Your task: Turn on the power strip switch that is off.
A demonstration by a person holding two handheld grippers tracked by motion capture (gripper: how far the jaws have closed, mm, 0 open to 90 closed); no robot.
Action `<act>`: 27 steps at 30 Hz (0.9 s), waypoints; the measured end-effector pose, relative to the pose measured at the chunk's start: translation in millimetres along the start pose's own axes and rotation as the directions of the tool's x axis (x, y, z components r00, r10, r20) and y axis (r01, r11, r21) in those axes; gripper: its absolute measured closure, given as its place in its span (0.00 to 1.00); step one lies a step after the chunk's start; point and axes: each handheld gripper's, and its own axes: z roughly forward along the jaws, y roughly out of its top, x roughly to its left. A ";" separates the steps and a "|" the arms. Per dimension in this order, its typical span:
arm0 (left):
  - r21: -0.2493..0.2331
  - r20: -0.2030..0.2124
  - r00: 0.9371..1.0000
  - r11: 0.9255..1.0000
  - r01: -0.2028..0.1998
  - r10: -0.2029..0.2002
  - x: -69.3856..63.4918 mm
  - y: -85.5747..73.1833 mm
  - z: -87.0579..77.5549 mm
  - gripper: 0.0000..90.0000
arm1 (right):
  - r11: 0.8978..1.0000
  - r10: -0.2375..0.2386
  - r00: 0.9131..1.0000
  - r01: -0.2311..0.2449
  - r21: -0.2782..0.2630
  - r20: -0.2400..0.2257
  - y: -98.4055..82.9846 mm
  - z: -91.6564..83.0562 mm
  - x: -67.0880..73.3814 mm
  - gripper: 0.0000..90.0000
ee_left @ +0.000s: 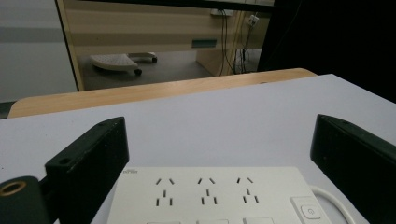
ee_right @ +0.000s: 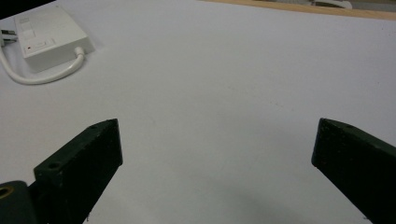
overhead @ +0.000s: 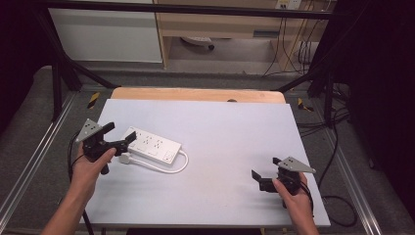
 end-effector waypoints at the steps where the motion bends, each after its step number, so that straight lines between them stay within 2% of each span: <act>1: 0.001 -0.001 1.000 1.000 0.000 0.000 0.5 0.1 0.6 0.05 | 1.000 0.001 1.000 -0.001 0.000 0.001 0.0 0.0 -0.2 0.03; 17: 0.015 -0.018 1.000 1.000 -0.013 0.013 7.6 2.9 10.6 0.06 | 1.000 0.000 1.000 0.000 0.003 0.003 -0.1 0.5 -1.2 0.03; 21: 0.015 -0.027 1.000 1.000 -0.010 0.010 9.3 2.3 13.5 0.10 | 1.000 0.003 1.000 -0.003 0.002 0.003 -0.1 0.8 -1.7 0.03; 27: 0.014 -0.034 0.999 0.999 -0.038 0.038 9.3 0.6 18.4 0.20 | 1.000 0.006 1.000 -0.006 0.005 0.004 -0.3 0.7 -2.0 0.03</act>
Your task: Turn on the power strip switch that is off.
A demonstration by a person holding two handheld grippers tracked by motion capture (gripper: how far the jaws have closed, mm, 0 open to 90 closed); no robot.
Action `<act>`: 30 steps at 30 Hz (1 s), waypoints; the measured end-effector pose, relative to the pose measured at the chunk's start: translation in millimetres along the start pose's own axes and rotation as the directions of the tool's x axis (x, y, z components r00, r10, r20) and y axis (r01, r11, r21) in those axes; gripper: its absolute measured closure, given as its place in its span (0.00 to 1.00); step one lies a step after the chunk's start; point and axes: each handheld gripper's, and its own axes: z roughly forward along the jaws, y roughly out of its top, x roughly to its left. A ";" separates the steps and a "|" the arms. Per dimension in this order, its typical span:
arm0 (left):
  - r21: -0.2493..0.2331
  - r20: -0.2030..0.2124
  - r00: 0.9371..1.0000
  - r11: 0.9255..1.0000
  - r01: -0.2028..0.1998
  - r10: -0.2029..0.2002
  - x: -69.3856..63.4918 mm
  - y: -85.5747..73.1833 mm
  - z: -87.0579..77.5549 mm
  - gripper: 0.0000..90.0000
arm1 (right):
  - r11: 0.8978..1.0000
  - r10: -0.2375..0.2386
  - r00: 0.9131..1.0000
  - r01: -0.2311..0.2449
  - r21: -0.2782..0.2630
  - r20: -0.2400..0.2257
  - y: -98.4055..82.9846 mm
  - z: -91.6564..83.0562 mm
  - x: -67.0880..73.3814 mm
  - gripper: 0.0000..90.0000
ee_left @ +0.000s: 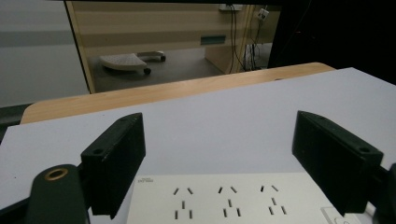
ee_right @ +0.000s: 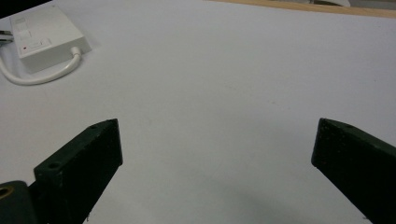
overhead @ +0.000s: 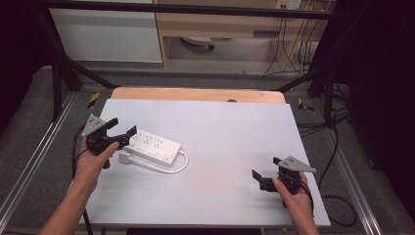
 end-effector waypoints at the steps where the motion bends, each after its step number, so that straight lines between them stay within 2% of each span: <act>1: 0.000 -0.001 1.000 1.000 -0.005 0.005 0.0 -0.3 0.9 0.21 | 1.000 0.000 1.000 0.000 0.002 0.000 0.0 0.2 0.2 0.03; 3: 0.000 -0.003 1.000 1.000 -0.008 0.008 0.1 -0.9 2.6 0.23 | 1.000 -0.004 1.000 0.004 0.002 0.000 0.0 0.6 0.2 0.03; 5: 0.021 -0.019 0.999 0.999 -0.029 0.029 0.8 -2.0 4.6 0.27 | 1.000 -0.004 1.000 0.004 0.004 0.000 -0.1 1.0 0.1 0.03; 9: 0.046 -0.025 0.999 0.999 -0.029 0.030 1.7 -4.7 8.3 0.29 | 1.000 -0.003 1.000 0.003 0.004 0.002 -0.2 1.4 -0.1 0.03; 15: 0.050 -0.023 0.999 0.998 -0.024 0.025 2.1 -5.3 9.8 0.32 | 1.000 -0.004 1.000 0.004 0.005 0.001 -0.3 1.6 0.0 0.03; 22: 0.059 -0.017 0.999 0.998 -0.035 0.036 0.9 -6.6 11.3 0.47 | 1.000 -0.002 1.000 0.002 0.006 0.001 -0.2 1.6 -0.4 0.03; 30: 0.098 -0.011 0.999 0.994 -0.044 0.046 1.0 -10.0 14.2 0.62 | 1.000 -0.002 1.000 0.002 0.008 0.001 -0.3 1.9 -0.8 0.03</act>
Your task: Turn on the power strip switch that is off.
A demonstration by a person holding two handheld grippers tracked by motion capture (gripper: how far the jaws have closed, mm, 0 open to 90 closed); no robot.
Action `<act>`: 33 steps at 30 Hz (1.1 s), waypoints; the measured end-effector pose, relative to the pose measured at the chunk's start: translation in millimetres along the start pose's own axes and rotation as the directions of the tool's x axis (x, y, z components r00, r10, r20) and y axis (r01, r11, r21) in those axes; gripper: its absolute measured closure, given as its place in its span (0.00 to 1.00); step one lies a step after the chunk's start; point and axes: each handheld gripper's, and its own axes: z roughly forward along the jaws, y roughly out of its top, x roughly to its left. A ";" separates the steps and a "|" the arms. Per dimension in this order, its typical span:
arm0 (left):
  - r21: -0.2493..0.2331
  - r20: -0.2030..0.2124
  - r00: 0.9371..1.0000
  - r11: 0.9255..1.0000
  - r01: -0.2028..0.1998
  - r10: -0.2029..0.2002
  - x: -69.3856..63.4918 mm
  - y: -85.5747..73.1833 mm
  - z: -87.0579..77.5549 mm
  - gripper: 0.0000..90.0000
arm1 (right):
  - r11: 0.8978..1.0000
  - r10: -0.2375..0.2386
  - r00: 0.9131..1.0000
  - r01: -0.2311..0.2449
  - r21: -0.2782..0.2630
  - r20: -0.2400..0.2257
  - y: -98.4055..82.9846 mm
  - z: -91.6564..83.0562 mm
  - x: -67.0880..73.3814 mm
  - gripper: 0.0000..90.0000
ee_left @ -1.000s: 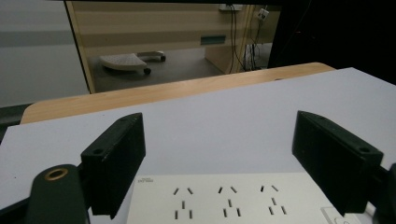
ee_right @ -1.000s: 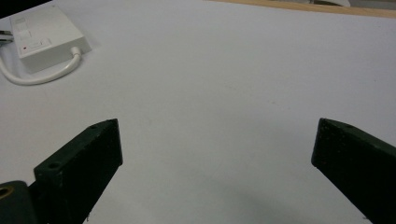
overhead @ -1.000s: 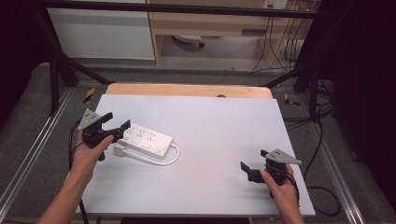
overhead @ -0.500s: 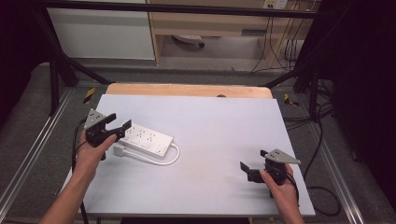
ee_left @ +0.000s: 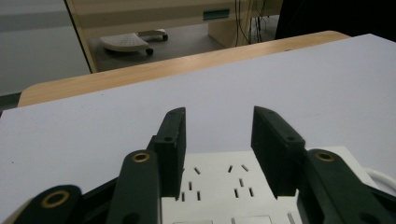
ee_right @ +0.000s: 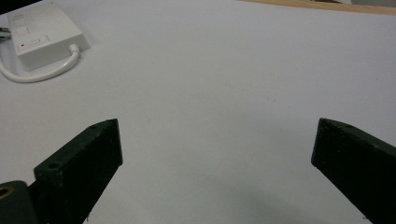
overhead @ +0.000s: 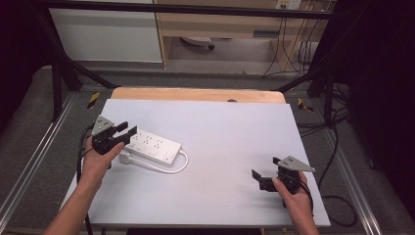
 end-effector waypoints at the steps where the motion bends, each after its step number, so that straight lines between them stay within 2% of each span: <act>1: 0.002 0.000 1.000 1.000 0.000 0.000 0.0 -0.3 0.4 0.62 | 1.000 0.000 1.000 0.000 0.000 0.000 0.0 0.0 0.0 0.03; 6: 0.006 0.013 1.000 1.000 0.019 -0.019 0.5 -3.9 2.2 0.70 | 1.000 -0.001 1.000 0.001 0.001 0.001 0.0 0.1 0.0 0.03; 15: 0.022 0.027 0.999 0.999 0.023 -0.024 1.3 -10.7 4.3 0.81 | 1.000 0.000 1.000 0.000 0.002 0.001 -0.1 0.5 -0.3 0.03; 33: 0.028 0.020 0.999 0.999 0.034 -0.035 4.7 -16.4 5.2 0.96 | 1.000 0.000 1.000 0.000 0.007 -0.003 -0.5 2.1 -0.3 0.03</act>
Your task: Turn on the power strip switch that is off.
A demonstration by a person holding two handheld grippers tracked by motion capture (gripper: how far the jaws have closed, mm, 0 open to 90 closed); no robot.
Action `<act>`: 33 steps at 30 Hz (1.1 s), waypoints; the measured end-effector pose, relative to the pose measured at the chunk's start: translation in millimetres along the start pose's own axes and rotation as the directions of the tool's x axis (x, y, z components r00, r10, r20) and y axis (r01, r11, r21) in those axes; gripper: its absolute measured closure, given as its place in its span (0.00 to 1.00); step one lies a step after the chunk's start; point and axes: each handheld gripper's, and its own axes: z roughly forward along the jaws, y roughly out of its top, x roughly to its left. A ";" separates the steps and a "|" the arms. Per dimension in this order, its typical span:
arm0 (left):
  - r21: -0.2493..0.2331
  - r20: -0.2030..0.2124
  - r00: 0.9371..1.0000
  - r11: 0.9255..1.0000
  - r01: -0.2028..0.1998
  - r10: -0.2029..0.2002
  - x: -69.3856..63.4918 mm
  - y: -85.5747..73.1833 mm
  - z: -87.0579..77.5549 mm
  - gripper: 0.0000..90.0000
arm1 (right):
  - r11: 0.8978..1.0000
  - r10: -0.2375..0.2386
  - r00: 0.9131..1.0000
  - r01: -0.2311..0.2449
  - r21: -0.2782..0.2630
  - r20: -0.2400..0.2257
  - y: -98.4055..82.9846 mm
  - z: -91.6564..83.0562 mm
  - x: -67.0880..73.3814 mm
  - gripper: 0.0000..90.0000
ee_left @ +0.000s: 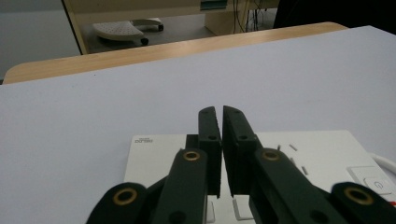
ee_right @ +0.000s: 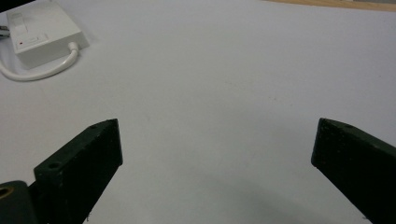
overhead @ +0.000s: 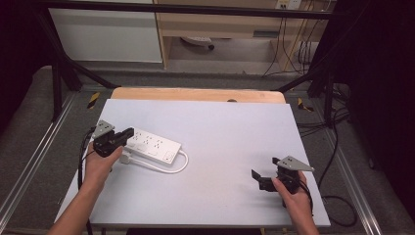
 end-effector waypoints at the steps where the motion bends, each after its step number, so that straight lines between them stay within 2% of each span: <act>1: 0.000 -0.001 1.000 1.000 0.000 0.000 0.4 -0.2 0.0 0.97 | 1.000 -0.002 1.000 0.002 0.000 0.000 0.0 0.2 -0.1 0.03; 15: 0.036 0.012 1.000 0.999 0.004 -0.004 4.9 -12.9 1.8 1.00 | 1.000 0.001 1.000 -0.001 0.005 -0.003 -0.6 1.6 -0.2 0.03; 19: 0.037 0.017 1.000 0.999 0.021 -0.021 6.8 -15.9 1.5 1.00 | 1.000 0.002 1.000 -0.002 0.008 -0.003 -0.8 1.9 -0.6 0.03; 27: 0.057 0.025 1.000 0.998 0.008 -0.009 7.7 -20.2 0.1 1.00 | 1.000 -0.001 1.000 0.001 0.002 -0.001 -0.7 1.4 -1.1 0.03; 33: 0.073 0.029 0.999 0.997 0.015 -0.017 9.4 -25.9 1.8 1.00 | 1.000 -0.001 1.000 0.001 0.004 -0.001 -0.8 1.6 -1.0 0.03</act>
